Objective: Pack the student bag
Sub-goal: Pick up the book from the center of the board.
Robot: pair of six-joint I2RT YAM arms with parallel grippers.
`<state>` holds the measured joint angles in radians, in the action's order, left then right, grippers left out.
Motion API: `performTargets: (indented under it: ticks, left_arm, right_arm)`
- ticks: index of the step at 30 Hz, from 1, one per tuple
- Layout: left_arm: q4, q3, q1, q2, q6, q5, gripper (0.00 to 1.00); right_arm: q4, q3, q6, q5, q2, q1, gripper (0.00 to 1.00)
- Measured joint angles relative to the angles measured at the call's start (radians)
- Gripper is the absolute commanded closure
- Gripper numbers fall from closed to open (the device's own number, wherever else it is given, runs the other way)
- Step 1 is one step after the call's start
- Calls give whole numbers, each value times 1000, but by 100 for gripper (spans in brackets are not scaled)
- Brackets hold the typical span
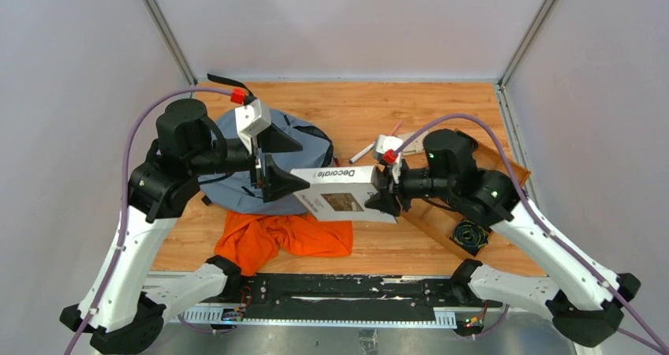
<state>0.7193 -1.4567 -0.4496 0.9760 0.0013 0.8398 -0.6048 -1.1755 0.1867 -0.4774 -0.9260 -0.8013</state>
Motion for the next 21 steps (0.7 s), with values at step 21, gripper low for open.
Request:
performTargets:
  ticks: [21]
  left_arm:
    - [286,22,-234,228,189,-100,5]
  right_arm:
    - [-77,-90,63,-442,-270,39,100]
